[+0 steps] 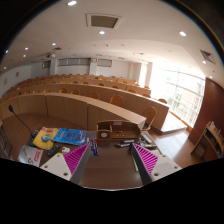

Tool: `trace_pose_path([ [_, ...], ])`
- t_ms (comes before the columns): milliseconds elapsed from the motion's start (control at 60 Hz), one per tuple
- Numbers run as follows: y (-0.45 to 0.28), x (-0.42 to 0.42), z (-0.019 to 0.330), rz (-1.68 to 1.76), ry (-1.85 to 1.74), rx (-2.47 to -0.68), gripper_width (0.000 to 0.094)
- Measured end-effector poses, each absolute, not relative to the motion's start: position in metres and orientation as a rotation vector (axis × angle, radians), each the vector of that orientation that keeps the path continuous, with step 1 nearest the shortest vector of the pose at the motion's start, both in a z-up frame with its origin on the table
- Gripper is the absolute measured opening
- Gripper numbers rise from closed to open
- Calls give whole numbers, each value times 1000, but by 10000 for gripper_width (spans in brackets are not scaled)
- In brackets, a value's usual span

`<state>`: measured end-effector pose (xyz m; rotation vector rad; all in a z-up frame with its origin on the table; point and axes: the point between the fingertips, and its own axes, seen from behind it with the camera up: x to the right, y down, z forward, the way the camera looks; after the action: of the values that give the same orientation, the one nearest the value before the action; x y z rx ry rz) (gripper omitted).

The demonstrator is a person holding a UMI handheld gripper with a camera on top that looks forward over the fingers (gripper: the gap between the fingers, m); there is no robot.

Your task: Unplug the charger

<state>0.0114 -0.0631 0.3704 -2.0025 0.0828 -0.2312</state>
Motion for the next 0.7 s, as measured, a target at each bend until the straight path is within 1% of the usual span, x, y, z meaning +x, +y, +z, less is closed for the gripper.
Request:
trace_pose_path([
  [83,-62,14,363,-230,94,-2012,849],
  [150,-63,16,351,-237,97,-2027,850],
  [283,-62,21,309,-244,115,-2069,850],
  [367,-68,22,272,-248,127,-2104,851],
  [500,-70,6,196,-221,120,-2175,854],
  [617,-63,-30,135,-177,83,-2220,846],
  [700,-47,-72,100,-120,40,-2233,848],
])
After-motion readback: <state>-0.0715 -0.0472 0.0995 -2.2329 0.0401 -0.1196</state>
